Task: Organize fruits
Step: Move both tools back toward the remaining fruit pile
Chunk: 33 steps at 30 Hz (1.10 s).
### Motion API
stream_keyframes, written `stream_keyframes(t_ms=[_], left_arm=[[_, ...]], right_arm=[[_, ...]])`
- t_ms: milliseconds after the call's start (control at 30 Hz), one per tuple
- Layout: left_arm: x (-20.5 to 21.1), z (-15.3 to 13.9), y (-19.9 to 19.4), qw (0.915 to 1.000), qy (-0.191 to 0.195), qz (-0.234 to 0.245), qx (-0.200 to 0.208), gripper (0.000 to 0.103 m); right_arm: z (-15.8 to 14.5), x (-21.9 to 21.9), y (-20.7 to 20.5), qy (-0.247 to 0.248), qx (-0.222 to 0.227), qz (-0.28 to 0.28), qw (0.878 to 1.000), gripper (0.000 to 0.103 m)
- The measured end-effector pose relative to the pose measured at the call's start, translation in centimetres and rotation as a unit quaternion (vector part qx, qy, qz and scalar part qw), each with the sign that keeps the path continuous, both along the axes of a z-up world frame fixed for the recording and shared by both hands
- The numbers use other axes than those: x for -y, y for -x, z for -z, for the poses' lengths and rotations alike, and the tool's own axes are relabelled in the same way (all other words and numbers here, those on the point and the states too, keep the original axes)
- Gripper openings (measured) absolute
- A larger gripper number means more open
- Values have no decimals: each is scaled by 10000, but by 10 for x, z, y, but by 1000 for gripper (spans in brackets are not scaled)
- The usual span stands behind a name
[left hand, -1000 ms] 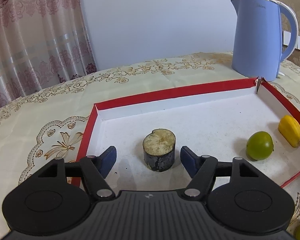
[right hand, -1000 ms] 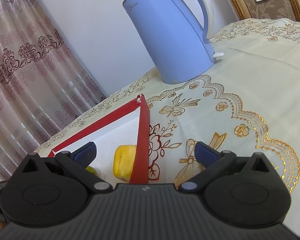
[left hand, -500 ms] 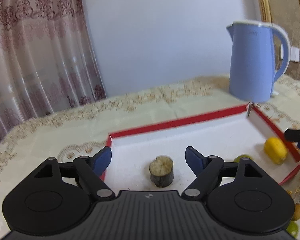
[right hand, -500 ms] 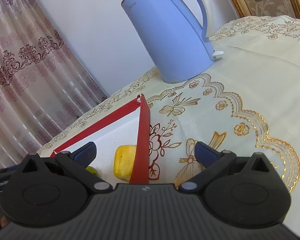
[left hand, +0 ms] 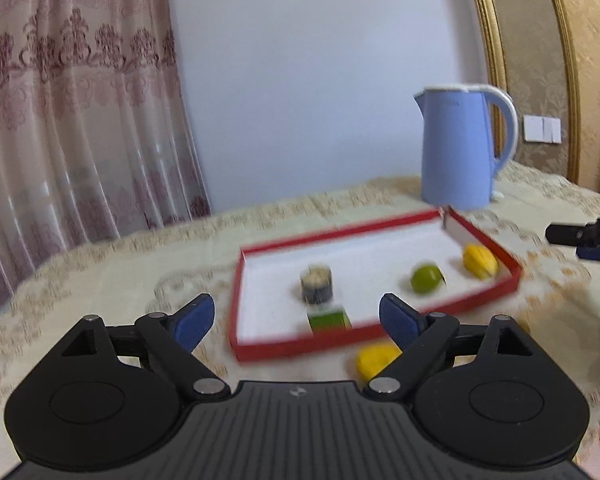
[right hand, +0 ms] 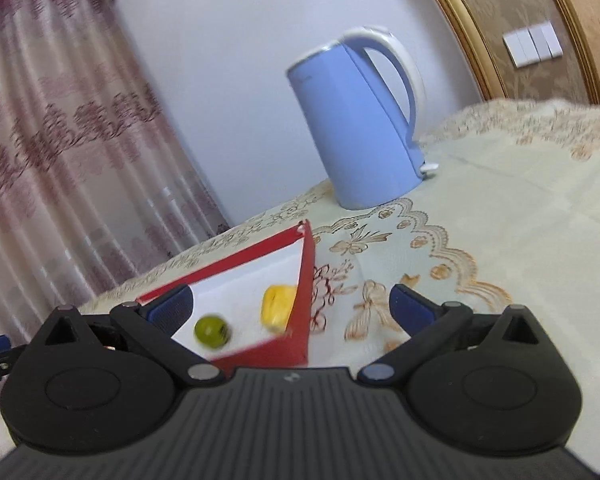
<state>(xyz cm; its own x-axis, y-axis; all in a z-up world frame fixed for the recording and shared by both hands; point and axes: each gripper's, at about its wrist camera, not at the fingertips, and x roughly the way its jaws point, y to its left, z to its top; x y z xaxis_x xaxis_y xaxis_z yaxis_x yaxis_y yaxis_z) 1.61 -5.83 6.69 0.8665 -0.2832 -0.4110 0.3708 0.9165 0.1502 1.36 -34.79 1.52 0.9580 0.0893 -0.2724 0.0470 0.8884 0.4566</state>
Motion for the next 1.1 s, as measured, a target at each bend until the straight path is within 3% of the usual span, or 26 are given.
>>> stream_keyframes(t_ms=[133, 267, 367, 567, 833, 967, 1100], left_arm=[[-1, 21, 9, 9997, -139, 34, -213, 90], [-9, 30, 9, 9992, 51, -42, -398, 90], [-11, 34, 9, 9988, 127, -41, -468, 90], [-10, 39, 9, 9983, 147, 45, -559, 90], [-13, 41, 5, 9972, 282, 82, -692, 90], [-13, 43, 5, 9968, 266, 112, -740, 90], [-13, 44, 5, 9964, 283, 111, -788, 90]], right_arm=[[-2, -29, 21, 925, -234, -312, 9949, 103], [-7, -58, 31, 1798, -168, -452, 9825, 103], [-8, -71, 24, 2206, -458, -489, 9730, 77], [1, -79, 8, 2314, -969, -894, 9639, 54], [5, -93, -7, 2513, -1207, -1189, 9530, 43], [7, -98, -16, 2556, -1321, -1313, 9487, 28], [7, -101, -20, 2573, -1329, -1344, 9477, 26]])
